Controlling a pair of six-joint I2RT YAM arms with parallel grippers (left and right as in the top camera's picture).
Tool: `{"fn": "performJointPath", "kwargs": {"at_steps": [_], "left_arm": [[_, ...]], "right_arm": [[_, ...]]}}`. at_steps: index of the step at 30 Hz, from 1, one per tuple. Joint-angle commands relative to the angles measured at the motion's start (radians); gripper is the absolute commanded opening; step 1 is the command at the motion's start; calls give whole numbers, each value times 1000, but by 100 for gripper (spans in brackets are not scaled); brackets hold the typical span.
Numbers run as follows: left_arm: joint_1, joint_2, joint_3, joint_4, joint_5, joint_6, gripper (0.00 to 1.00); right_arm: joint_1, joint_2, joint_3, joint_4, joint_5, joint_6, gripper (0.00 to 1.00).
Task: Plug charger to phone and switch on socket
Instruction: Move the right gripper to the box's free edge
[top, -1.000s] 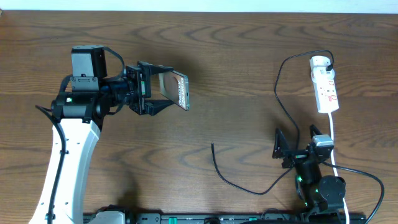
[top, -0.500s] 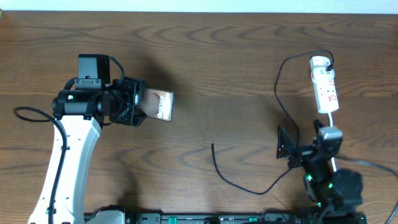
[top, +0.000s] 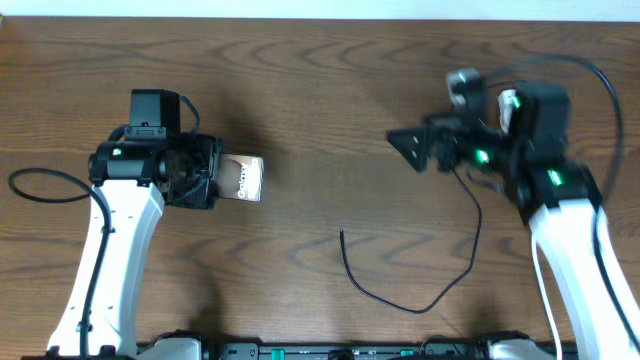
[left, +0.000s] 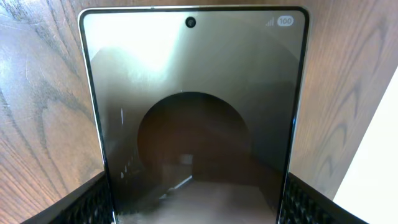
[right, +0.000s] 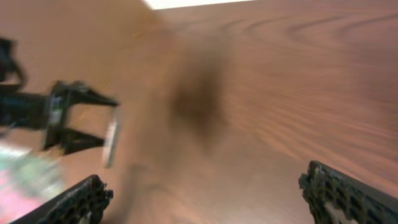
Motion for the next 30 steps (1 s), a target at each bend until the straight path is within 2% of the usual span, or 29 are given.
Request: {"fn": "performJointPath", "kwargs": {"at_steps": [1, 4, 7, 12, 14, 16, 21, 30], "left_arm": [[4, 32, -2, 0, -18, -53, 7], [4, 63, -2, 0, -17, -53, 7], [4, 87, -2, 0, -16, -72, 7], [4, 104, -2, 5, -6, -104, 7], [4, 104, -2, 5, -6, -121, 7], [4, 104, -2, 11, -6, -121, 7], [4, 104, -2, 13, -6, -122, 7], [3, 104, -2, 12, -6, -140, 7]], "right_arm": [[11, 198, 36, 232, -460, 95, 99], [34, 328, 36, 454, -498, 365, 99], [71, 425, 36, 585, -497, 525, 99], [162, 527, 36, 655, -476, 576, 98], [196, 541, 36, 655, -428, 608, 91], [238, 542, 35, 651, -360, 652, 89], [349, 542, 35, 659, -211, 746, 89], [496, 542, 35, 660, -9, 763, 89]]}}
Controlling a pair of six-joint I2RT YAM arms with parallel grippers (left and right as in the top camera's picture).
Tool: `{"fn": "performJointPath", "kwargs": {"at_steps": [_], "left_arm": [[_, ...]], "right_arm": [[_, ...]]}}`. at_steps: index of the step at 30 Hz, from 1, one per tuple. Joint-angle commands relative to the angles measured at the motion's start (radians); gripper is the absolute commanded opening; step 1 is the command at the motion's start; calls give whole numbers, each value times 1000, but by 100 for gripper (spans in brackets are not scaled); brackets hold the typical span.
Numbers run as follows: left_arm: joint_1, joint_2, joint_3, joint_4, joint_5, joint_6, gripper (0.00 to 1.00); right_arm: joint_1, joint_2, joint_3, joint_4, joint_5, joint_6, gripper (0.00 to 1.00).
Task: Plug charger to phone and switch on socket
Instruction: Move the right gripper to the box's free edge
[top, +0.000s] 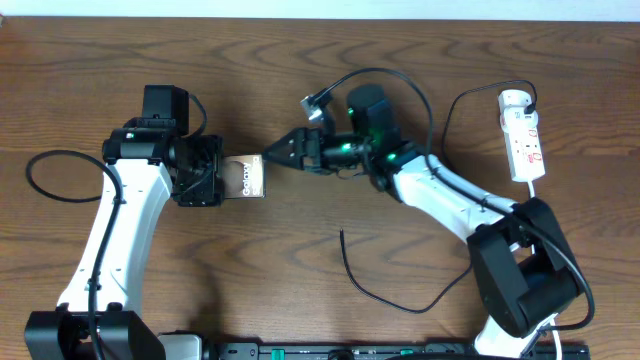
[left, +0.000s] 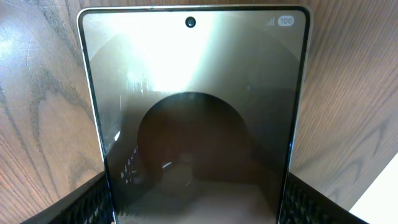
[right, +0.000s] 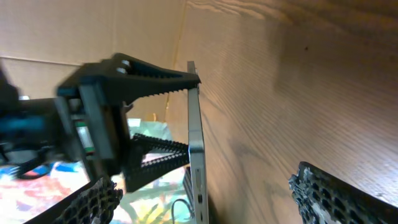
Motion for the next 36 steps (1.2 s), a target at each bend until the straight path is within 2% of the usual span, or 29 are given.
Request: {"fn": "performJointPath", "kwargs": {"at_steps": [1, 7, 15, 23, 27, 36], "left_arm": [[3, -3, 0, 0, -3, -13, 7], [3, -3, 0, 0, 14, -13, 7], [-11, -3, 0, 0, 37, -13, 7], [-17, -3, 0, 0, 35, -13, 7], [-17, -3, 0, 1, 77, -13, 7], [-54, -3, 0, 2, 57, -13, 7]], "right_arm": [[42, -1, 6, 0, 123, 21, 89], [87, -1, 6, 0, 213, 20, 89], [129, -1, 6, 2, 280, 21, 79], [147, -1, 6, 11, 285, 21, 71], [155, -1, 6, 11, 285, 21, 70], [158, -1, 6, 10, 284, 21, 65]]}}
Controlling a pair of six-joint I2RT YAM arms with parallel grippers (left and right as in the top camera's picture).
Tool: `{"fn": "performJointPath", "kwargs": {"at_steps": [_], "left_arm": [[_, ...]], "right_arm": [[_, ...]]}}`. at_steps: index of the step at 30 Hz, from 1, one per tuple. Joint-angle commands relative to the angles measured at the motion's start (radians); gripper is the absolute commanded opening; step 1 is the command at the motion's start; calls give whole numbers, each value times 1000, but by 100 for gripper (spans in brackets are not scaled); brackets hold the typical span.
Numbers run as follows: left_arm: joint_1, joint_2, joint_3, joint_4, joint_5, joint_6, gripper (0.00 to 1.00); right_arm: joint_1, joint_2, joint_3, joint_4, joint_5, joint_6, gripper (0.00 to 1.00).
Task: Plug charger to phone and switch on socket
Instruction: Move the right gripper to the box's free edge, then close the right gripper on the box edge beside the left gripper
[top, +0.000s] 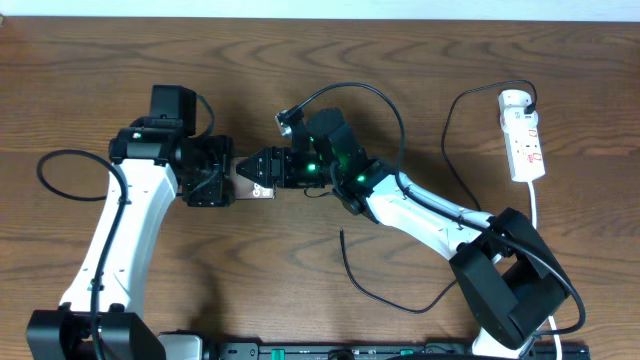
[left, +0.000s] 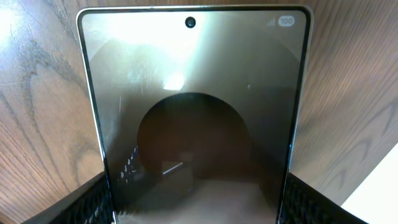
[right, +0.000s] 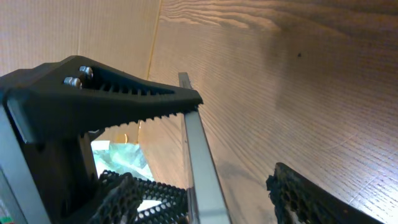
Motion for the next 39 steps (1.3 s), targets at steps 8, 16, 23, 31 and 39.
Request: {"fn": "performJointPath", "kwargs": {"at_steps": [8, 16, 23, 31, 39], "left_arm": [[-27, -3, 0, 3, -11, -6, 7], [-27, -3, 0, 3, -11, -6, 7], [-27, -3, 0, 2, -11, -6, 7], [-27, -3, 0, -2, -11, -5, 7], [-49, -3, 0, 0, -16, -6, 7]], "right_arm": [[15, -1, 6, 3, 4, -2, 63], [21, -1, 6, 3, 5, -2, 63], [21, -1, 6, 3, 5, -2, 63], [21, -1, 6, 3, 5, -2, 63], [29, -1, 6, 3, 5, -2, 62]]}}
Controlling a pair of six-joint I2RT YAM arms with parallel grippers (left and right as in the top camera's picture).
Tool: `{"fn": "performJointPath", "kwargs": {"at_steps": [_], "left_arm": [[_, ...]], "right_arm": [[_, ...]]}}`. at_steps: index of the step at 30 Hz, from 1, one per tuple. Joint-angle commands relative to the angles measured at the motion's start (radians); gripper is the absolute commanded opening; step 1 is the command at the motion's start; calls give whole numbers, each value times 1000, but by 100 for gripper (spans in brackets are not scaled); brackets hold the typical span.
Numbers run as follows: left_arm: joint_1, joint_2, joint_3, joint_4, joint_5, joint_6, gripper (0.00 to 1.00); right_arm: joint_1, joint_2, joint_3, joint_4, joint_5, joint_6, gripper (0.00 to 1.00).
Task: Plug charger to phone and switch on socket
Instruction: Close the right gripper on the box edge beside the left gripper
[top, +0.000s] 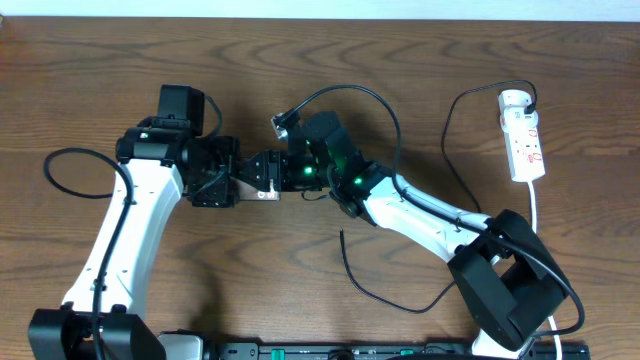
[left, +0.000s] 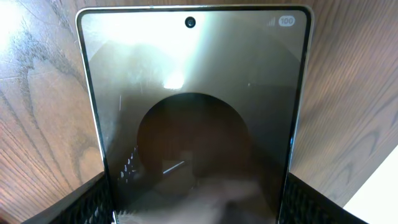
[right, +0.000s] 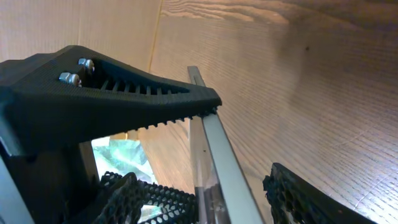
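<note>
The phone stands on edge just above the table, its dark screen filling the left wrist view, and my left gripper is shut on its lower half. From overhead the phone sits between the two grippers. My right gripper reaches in from the right, open, with the phone's thin edge between its fingers. The black charger cable lies on the table with its free end loose. The white socket strip lies at the far right.
The cable curls across the front middle of the wooden table and runs up to the strip. The left arm's own black cable loops at the left. My left gripper's toothed finger fills the right wrist view.
My right gripper has come slightly further left over the phone's end, and the left gripper with the phone has shifted a little to the right. The cable and strip have not moved.
My left gripper held the phone at every moment. The right gripper was first far off at the right, blurred. Then its tips stood at the phone's right end, then around that end. Now the phone's edge lies deeper between its open fingers.
</note>
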Motion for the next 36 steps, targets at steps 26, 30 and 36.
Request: {"fn": "performJointPath", "kwargs": {"at_steps": [26, 30, 36], "left_arm": [[-21, -3, 0, 9, -36, -5, 7], [-21, -3, 0, 9, -36, -5, 7], [-21, -3, 0, 8, -35, -5, 7]], "right_arm": [[11, -1, 6, -24, -14, -3, 49], [16, -1, 6, -24, -19, -3, 47], [16, -1, 6, -24, -22, -3, 39]]}}
